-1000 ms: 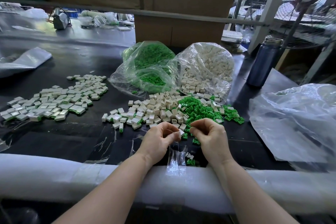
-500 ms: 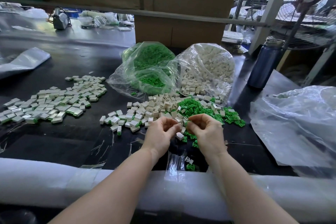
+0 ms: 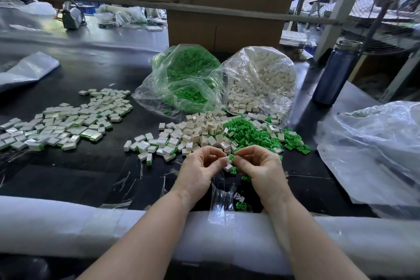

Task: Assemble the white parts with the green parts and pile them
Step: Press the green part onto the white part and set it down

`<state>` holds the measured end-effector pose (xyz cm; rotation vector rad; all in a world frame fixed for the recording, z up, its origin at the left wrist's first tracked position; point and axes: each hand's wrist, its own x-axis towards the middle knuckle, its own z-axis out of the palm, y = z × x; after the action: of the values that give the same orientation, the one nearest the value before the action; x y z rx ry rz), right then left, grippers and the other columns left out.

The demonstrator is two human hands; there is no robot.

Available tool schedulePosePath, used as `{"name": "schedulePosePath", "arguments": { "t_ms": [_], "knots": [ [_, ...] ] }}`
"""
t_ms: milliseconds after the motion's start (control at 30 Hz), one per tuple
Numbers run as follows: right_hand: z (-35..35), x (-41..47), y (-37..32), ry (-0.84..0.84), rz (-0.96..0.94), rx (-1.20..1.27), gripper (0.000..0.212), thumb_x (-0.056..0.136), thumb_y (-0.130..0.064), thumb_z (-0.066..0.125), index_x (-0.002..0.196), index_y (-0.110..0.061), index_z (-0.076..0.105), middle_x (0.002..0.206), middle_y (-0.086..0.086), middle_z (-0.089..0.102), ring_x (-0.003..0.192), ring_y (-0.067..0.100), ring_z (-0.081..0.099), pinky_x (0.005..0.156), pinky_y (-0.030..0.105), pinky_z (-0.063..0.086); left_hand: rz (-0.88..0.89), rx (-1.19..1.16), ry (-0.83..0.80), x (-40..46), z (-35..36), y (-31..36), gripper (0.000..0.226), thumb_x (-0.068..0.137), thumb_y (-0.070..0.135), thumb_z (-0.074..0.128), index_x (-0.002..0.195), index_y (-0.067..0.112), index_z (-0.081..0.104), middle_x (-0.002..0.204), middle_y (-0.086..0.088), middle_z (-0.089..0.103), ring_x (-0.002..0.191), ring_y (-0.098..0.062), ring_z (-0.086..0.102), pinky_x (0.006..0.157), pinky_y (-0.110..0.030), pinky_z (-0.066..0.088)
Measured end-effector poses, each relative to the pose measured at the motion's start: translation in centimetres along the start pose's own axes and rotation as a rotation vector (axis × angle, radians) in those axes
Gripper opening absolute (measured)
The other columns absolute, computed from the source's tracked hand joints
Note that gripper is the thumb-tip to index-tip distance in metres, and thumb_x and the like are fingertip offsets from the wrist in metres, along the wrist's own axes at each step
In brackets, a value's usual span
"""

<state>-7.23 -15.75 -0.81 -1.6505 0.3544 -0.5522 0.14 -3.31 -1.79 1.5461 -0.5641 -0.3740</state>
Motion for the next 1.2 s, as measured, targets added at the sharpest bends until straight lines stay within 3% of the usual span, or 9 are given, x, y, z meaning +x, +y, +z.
{"name": "schedulePosePath", "arguments": {
  "t_ms": [333,600,733,800,867,1033,1200],
  "knots": [
    [0.15,-0.16,0.05,-0.026,-0.069,-0.138,0.012,0.076,0.000,0.073,0.071,-0.010,0.068,0.066,0.002,0.067,0.060,0.004,0.061,0.060,0.014,0.049,0.007,0.028,0.016,0.04,-0.09,-0.22,0.008,0.083,0.009,0.066,0.090,0.006,0.066,0.078,-0.001,0.068,0.069,-0.003,0.062,0.065,-0.014,0.048],
    [0.24,-0.25,0.02,-0.056,-0.053,-0.113,0.014,0.079,0.003,0.069,0.076,-0.011,0.067,0.070,0.008,0.067,0.062,0.009,0.061,0.060,0.019,0.051,-0.006,0.025,0.000,-0.12,0.07,0.11,0.015,0.085,0.006,0.063,0.085,0.019,0.070,0.081,0.001,0.070,0.073,-0.005,0.063,0.072,-0.017,0.052],
    [0.34,-0.32,-0.09,-0.069,-0.043,-0.118,0.015,0.077,0.006,0.069,0.079,-0.008,0.063,0.066,0.008,0.064,0.059,0.009,0.058,0.057,0.020,0.050,-0.014,0.035,-0.001,-0.24,0.23,0.28,0.014,0.086,0.002,0.061,0.087,0.010,0.072,0.088,-0.007,0.071,0.082,-0.014,0.066,0.079,-0.023,0.054],
    [0.34,-0.35,-0.13,-0.070,-0.041,-0.123,0.015,0.075,0.007,0.070,0.079,-0.005,0.062,0.068,0.011,0.063,0.061,0.013,0.058,0.061,0.028,0.051,-0.006,0.048,-0.005,-0.33,0.30,0.45,0.014,0.086,-0.001,0.060,0.086,0.008,0.072,0.091,-0.010,0.071,0.084,-0.016,0.066,0.081,-0.022,0.054],
    [0.31,-0.40,-0.17,-0.070,-0.038,-0.131,0.015,0.074,0.007,0.072,0.078,-0.004,0.062,0.072,0.015,0.064,0.065,0.018,0.058,0.065,0.035,0.053,-0.001,0.055,-0.008,-0.42,0.36,0.60,0.016,0.085,-0.002,0.060,0.082,0.009,0.071,0.090,-0.009,0.070,0.084,-0.015,0.065,0.081,-0.021,0.054],
    [0.26,-0.34,-0.11,-0.082,-0.025,-0.141,0.018,0.072,0.008,0.072,0.073,-0.007,0.063,0.070,0.008,0.065,0.065,0.014,0.060,0.065,0.027,0.054,-0.010,0.074,-0.038,-0.45,0.25,0.58,0.015,0.084,-0.003,0.061,0.083,0.008,0.070,0.089,-0.008,0.069,0.083,-0.013,0.063,0.080,-0.016,0.052],
    [0.12,-0.39,-0.12,-0.100,-0.011,-0.146,0.017,0.072,0.007,0.072,0.073,-0.008,0.063,0.074,0.011,0.067,0.068,0.016,0.062,0.069,0.032,0.056,-0.019,0.082,-0.064,-0.43,0.19,0.64,0.021,0.084,-0.003,0.062,0.077,0.016,0.069,0.081,0.003,0.068,0.075,-0.002,0.063,0.073,-0.010,0.049]
  ]
}}
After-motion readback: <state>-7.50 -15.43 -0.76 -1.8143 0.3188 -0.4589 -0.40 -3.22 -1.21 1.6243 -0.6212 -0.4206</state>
